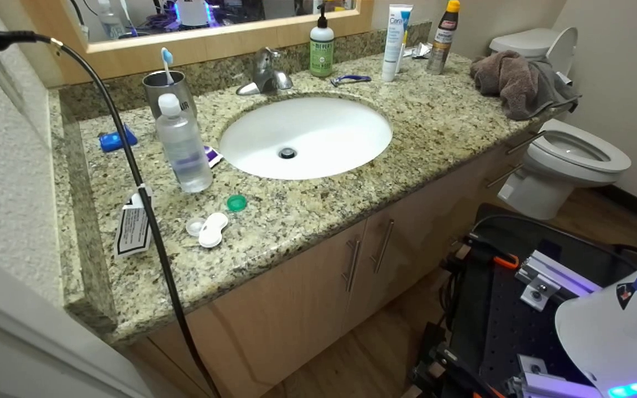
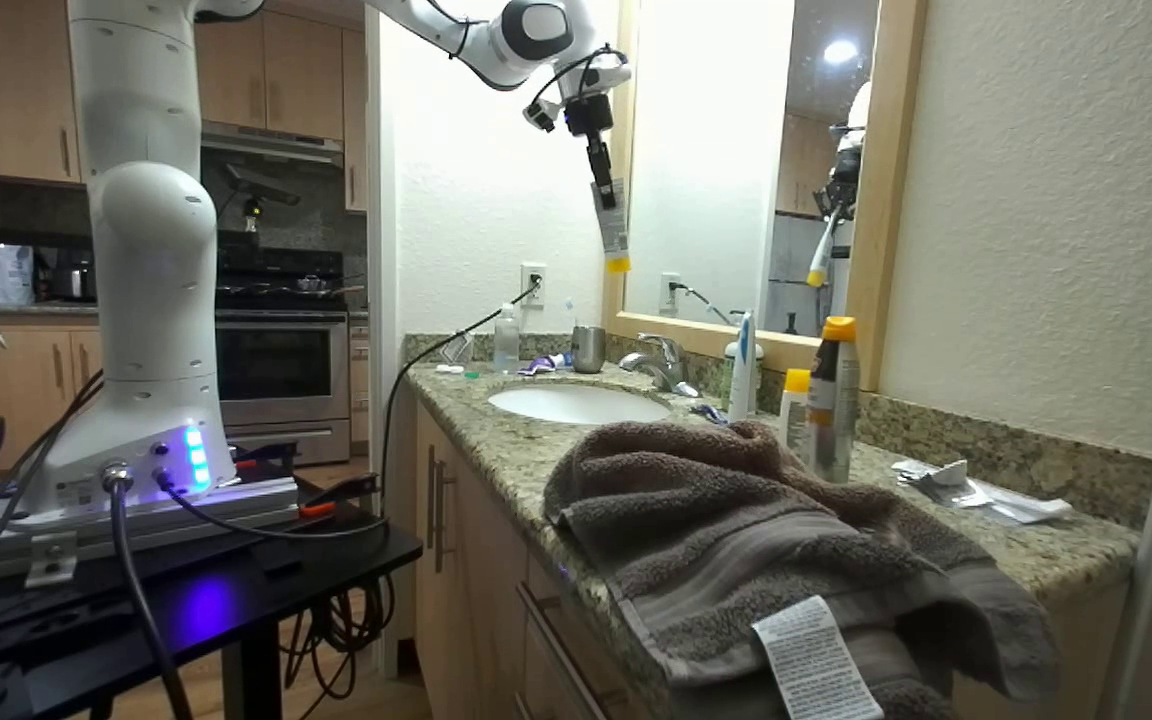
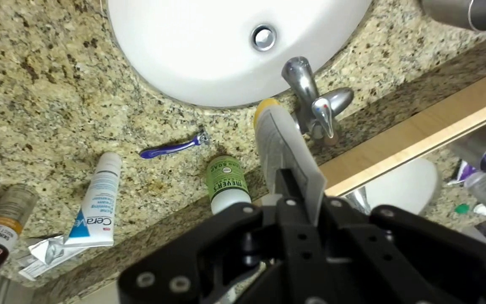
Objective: Move the object with yellow lid to the left
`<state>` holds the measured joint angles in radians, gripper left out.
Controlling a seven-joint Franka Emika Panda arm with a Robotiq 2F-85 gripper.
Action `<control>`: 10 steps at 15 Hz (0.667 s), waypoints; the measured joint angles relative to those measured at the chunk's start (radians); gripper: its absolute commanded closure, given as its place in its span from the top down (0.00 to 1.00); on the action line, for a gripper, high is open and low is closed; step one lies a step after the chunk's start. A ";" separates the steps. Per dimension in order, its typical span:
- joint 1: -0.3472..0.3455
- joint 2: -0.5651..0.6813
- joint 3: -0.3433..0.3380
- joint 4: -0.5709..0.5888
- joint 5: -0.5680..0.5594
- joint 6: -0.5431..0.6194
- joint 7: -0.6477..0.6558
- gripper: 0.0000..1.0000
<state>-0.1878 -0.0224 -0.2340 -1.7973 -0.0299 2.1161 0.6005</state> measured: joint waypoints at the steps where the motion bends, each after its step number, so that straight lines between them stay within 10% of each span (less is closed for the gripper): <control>1: -0.003 0.000 -0.002 -0.003 0.010 0.001 -0.017 0.07; 10: 0.016 0.052 0.034 0.068 0.005 0.005 -0.065 0.02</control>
<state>-0.1714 0.0292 -0.2005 -1.7290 -0.0245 2.1209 0.5359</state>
